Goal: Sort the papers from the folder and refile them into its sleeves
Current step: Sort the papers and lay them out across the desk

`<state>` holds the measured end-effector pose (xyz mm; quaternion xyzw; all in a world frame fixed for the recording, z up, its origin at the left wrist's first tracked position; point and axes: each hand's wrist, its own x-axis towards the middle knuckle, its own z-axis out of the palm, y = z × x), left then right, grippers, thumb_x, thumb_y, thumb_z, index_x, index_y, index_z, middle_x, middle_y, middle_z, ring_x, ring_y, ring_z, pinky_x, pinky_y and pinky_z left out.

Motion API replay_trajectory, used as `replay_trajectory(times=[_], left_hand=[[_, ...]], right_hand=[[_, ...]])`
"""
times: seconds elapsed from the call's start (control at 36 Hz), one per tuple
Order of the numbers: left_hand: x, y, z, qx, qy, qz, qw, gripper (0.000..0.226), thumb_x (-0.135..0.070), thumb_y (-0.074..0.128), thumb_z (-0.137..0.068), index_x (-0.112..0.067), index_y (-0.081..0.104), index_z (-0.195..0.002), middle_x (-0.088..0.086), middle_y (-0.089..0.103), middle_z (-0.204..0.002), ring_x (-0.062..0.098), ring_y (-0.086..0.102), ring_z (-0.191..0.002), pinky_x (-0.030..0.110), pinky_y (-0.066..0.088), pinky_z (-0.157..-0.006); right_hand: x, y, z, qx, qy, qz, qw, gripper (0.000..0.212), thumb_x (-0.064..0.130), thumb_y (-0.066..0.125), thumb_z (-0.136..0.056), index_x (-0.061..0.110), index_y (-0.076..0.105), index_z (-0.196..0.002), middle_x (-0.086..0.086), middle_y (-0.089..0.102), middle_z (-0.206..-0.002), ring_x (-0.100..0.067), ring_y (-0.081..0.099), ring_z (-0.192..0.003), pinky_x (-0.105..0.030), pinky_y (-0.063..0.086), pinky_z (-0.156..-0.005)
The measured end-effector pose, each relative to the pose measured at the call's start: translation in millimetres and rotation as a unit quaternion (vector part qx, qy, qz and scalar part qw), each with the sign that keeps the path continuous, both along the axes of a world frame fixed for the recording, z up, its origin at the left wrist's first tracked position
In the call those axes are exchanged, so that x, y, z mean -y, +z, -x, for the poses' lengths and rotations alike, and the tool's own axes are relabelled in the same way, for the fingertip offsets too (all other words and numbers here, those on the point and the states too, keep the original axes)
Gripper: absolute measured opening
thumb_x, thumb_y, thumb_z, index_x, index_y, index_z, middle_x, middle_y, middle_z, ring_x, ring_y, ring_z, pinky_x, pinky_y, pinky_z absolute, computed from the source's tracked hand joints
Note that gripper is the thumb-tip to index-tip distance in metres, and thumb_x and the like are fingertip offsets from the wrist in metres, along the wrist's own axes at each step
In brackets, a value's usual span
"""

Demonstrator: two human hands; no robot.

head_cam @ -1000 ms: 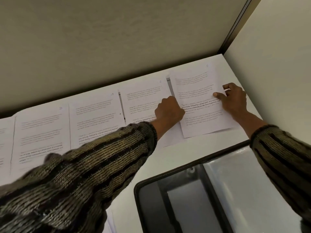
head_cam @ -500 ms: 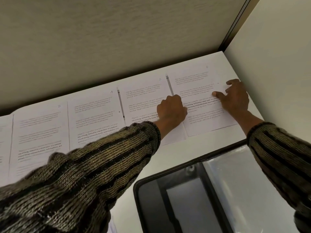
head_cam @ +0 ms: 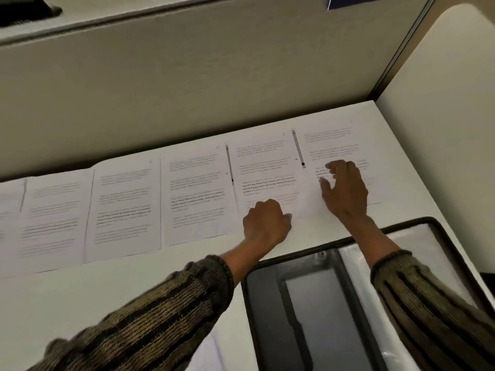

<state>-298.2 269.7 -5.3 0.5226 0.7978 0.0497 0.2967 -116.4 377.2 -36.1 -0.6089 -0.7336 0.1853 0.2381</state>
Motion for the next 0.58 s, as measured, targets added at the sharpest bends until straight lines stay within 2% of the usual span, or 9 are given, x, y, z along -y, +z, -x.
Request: replay_trajectory(times=[0.11,0.25,0.31,0.42,0.47,0.58], left_hand=[[59.4,7.3,35.9,-0.025,0.038,0.017,0.999,0.036,-0.052,0.060,-0.098,-0.018,0.070,-0.096,0.001,0.070,-0.095,0.026,0.068,-0.089,0.040,0.059,-0.082],[138.4,13.0,84.2,-0.029,0.126,0.021,0.991,0.034,-0.053,0.064,-0.098,-0.020,0.071,-0.093,-0.003,0.071,-0.091,0.022,0.070,-0.089,0.039,0.059,-0.085],[172.0,15.3,102.3,-0.018,0.167,0.025,0.985,0.032,-0.053,0.067,-0.096,-0.022,0.070,-0.088,-0.005,0.072,-0.089,0.021,0.069,-0.088,0.037,0.058,-0.082],[245.3,16.7,133.4,-0.002,0.247,0.045,0.968,0.031,-0.051,0.070,-0.094,-0.024,0.068,-0.079,-0.004,0.070,-0.084,0.025,0.068,-0.087,0.037,0.056,-0.081],[284.3,17.1,142.3,0.008,0.283,0.046,0.958,0.033,-0.049,0.071,-0.095,-0.023,0.067,-0.075,-0.004,0.068,-0.079,0.025,0.066,-0.082,0.036,0.054,-0.080],[354.7,13.0,146.8,0.018,0.307,0.044,0.951,0.035,-0.048,0.072,-0.095,-0.024,0.066,-0.071,-0.007,0.069,-0.072,0.017,0.065,-0.072,0.033,0.053,-0.073]], right_hand=[[62.4,8.1,42.6,-0.048,0.049,0.032,0.997,0.030,0.021,0.071,-0.094,0.024,0.059,-0.121,0.002,0.059,-0.115,-0.019,0.060,-0.104,-0.042,0.055,-0.080],[152.7,21.0,90.4,-0.080,0.084,0.075,0.990,0.025,0.025,0.073,-0.094,0.028,0.060,-0.115,0.010,0.059,-0.109,-0.010,0.059,-0.096,-0.038,0.054,-0.078],[190.2,25.9,105.1,-0.110,0.086,0.106,0.984,0.022,0.026,0.074,-0.093,0.029,0.062,-0.112,0.014,0.062,-0.103,-0.005,0.061,-0.089,-0.034,0.054,-0.076],[263.9,31.6,122.8,-0.146,0.093,0.191,0.966,0.013,0.027,0.074,-0.095,0.027,0.066,-0.106,0.014,0.067,-0.092,-0.002,0.063,-0.080,-0.016,0.050,-0.069],[299.0,26.7,128.5,-0.143,0.097,0.210,0.962,0.011,0.025,0.073,-0.096,0.025,0.067,-0.105,0.012,0.067,-0.093,-0.003,0.063,-0.080,-0.020,0.054,-0.070],[355.7,9.7,134.3,-0.099,0.066,0.248,0.961,0.014,0.023,0.073,-0.095,0.024,0.064,-0.105,0.008,0.063,-0.096,-0.007,0.062,-0.083,-0.040,0.060,-0.078]])
